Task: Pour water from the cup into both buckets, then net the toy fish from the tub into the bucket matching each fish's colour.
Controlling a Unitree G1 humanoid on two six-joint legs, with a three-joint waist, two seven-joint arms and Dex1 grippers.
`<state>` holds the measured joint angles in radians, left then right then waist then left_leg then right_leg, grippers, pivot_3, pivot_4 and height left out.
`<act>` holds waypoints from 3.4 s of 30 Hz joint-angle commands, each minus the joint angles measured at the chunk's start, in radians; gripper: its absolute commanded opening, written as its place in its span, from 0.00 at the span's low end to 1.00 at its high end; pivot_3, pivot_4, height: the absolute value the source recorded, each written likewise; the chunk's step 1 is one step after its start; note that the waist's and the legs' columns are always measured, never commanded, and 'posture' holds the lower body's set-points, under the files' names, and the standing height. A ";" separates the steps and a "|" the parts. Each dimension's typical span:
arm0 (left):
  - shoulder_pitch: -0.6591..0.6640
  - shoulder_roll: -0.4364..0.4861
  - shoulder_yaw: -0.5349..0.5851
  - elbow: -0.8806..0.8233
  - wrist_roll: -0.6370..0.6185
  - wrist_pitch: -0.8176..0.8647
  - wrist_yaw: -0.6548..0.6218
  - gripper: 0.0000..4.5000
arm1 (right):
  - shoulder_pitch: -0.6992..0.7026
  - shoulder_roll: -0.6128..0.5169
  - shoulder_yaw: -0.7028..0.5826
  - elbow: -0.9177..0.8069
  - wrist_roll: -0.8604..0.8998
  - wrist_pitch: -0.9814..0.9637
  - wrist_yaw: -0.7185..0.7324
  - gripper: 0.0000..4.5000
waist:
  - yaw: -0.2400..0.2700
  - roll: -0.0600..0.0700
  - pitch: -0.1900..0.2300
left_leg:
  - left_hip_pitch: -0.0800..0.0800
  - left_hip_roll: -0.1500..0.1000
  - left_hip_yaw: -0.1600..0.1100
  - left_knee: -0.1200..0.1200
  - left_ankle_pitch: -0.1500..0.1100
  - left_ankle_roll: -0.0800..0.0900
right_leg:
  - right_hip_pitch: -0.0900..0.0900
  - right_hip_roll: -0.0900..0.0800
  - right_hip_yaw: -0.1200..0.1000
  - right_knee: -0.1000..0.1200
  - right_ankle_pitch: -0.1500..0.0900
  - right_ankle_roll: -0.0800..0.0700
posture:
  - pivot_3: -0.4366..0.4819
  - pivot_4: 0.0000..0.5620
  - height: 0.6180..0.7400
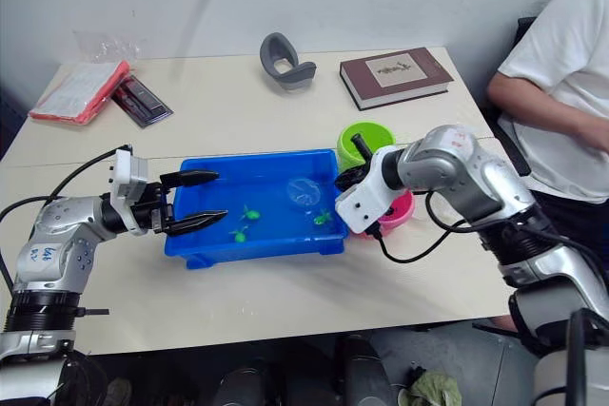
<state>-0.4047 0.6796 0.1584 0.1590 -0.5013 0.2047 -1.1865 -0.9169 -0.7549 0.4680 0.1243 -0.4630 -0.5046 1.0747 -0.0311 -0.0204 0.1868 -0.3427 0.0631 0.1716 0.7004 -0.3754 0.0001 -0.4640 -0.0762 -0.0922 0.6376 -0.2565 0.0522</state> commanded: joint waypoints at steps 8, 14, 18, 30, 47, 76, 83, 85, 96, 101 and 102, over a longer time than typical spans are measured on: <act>0.011 0.005 0.025 -0.041 -0.015 -0.007 0.010 0.99 | -0.075 -0.001 0.001 0.079 -0.089 -0.112 -0.046 0.00 | -0.001 0.000 0.000 | 0.001 0.000 0.000 0.000 0.000 0.000 | 0.000 0.000 0.000 0.001 0.000 0.000 | 0.48 0.27 1.00; 0.024 0.008 0.029 -0.050 -0.020 -0.003 0.013 0.99 | -0.073 -0.039 0.019 0.061 -0.041 -0.142 0.074 0.00 | -0.001 0.000 0.000 | 0.001 0.001 0.001 0.000 0.000 0.000 | 0.000 0.000 0.000 0.000 0.000 0.000 | 0.48 0.27 1.00; 0.036 0.010 0.037 -0.054 -0.020 -0.006 0.015 0.99 | -0.051 -0.064 0.021 0.011 0.004 -0.108 0.151 0.00 | 0.000 0.000 0.000 | 0.001 0.000 0.001 0.000 0.000 0.000 | 0.000 0.000 0.001 0.000 0.000 0.000 | 0.48 0.27 1.00; 0.102 0.058 0.063 -0.115 -0.042 0.041 -0.023 0.99 | 0.054 -0.064 0.005 -0.154 0.191 0.183 0.345 0.00 | 0.003 0.000 0.000 | 0.002 0.000 0.001 0.000 0.000 0.000 | 0.001 -0.001 0.001 0.000 0.000 0.000 | 0.48 0.27 1.00; 0.120 0.115 0.087 -0.101 -0.028 0.040 -0.034 0.99 | 0.098 0.063 -0.086 -0.239 0.352 0.743 0.284 0.00 | 0.002 0.000 0.000 | 0.003 0.001 0.001 0.000 -0.001 -0.001 | 0.000 0.000 0.001 0.000 -0.001 -0.003 | 0.48 0.27 1.00; 0.205 0.184 0.165 -0.051 -0.007 -0.022 -0.035 0.99 | 0.035 0.211 0.040 -0.028 0.236 0.477 0.225 0.00 | -0.010 0.000 0.000 | 0.003 0.002 0.002 -0.001 -0.002 -0.002 | -0.001 0.000 0.001 0.001 -0.002 -0.003 | 0.48 0.27 1.00; 0.217 0.194 0.173 -0.044 -0.009 -0.021 -0.039 0.99 | 0.037 0.238 0.033 -0.002 0.273 0.500 0.255 0.00 | -0.010 0.000 0.000 | 0.003 0.002 0.002 -0.001 -0.002 -0.002 | -0.001 0.000 0.001 0.001 -0.002 -0.003 | 0.48 0.27 1.00; 0.219 0.196 0.175 -0.041 -0.007 -0.023 -0.040 0.99 | 0.042 0.259 0.009 -0.003 0.318 0.568 0.265 0.00 | -0.010 0.000 0.000 | 0.003 0.002 0.002 -0.001 -0.002 -0.002 | -0.001 0.000 0.001 0.001 -0.002 -0.003 | 0.48 0.27 1.00; 0.240 0.196 0.194 -0.049 -0.011 -0.022 -0.034 0.99 | 0.021 0.272 -0.059 0.043 0.405 0.723 0.241 0.00 | -0.023 0.000 0.000 | 0.003 0.002 0.002 -0.001 -0.002 -0.002 | -0.001 -0.001 0.001 0.003 -0.002 -0.004 | 0.48 0.27 1.00; 0.251 0.195 0.202 -0.053 -0.012 -0.027 -0.029 0.99 | 0.001 0.232 -0.034 0.086 0.344 0.601 0.216 0.00 | -0.025 0.000 0.000 | 0.003 0.002 0.002 -0.001 -0.002 -0.003 | -0.001 -0.002 0.001 0.002 -0.002 -0.004 | 0.48 0.27 1.00; 0.254 0.195 0.204 -0.055 -0.012 -0.027 -0.028 0.99 | 0.000 0.227 -0.028 0.088 0.337 0.585 0.218 0.00 | -0.025 0.000 0.000 | 0.003 0.002 0.002 -0.001 -0.002 -0.003 | -0.001 -0.002 0.001 0.002 -0.002 -0.004 | 0.48 0.27 1.00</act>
<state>-0.1513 0.8599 0.3271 0.1278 -0.5049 0.1948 -1.2174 -0.8919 -0.5219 0.4480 0.2237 -0.1178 0.1233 1.2956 -0.0557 -0.0204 0.1869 -0.3401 0.0655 0.1735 0.6988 -0.3780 -0.0026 -0.4649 -0.0779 -0.0909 0.6391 -0.2586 0.0486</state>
